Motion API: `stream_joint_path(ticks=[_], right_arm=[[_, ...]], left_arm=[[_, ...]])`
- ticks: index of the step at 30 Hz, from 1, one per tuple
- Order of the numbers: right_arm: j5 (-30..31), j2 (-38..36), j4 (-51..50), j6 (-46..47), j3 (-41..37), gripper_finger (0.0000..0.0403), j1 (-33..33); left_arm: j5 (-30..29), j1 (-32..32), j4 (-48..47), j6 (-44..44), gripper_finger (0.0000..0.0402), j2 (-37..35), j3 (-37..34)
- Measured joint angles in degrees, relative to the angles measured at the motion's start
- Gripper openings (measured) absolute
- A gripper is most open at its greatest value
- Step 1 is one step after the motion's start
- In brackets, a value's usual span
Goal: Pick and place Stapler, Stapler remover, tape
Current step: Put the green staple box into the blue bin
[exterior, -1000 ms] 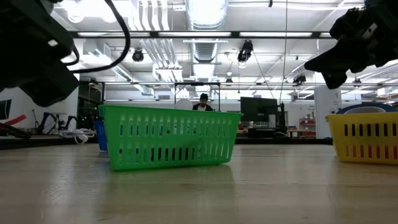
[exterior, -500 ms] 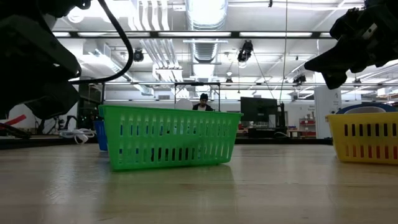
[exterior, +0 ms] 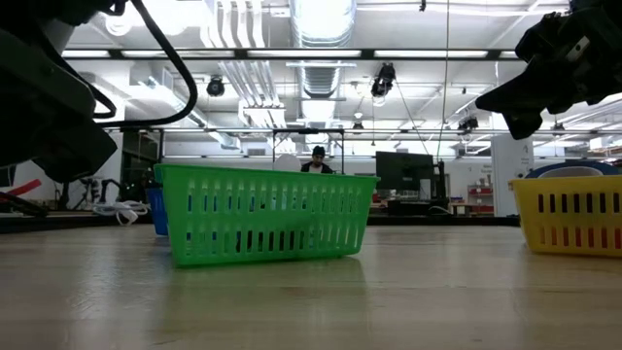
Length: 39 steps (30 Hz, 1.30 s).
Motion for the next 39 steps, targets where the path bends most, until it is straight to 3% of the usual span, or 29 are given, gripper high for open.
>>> stream_joint_path(ticks=[7,16,23,28,39], right_arm=[[0.0,0.0,0.0,0.0,0.0,0.0009,0.0],[0.0,0.0,0.0,0.0,0.0,0.0009,0.0],[0.0,-0.04,-0.03,0.0,0.0,0.0009,0.01],[0.0,-0.02,-0.11,0.0,0.0,0.0009,0.02],[0.0,-0.02,-0.13,0.0,0.0,0.0009,0.0]], left_arm=[[-2.51,-0.04,-2.5,2.74,0.011,0.0,0.01],[-4.85,-0.02,-4.02,7.2,0.0127,-1.71,-0.12],[-10.36,0.35,-11.78,7.33,0.0107,-6.44,-0.52],[-13.05,1.29,-15.76,6.58,0.0119,-10.77,-0.45],[-28.8,11.24,-17.43,4.47,0.0115,-21.96,-0.29]])
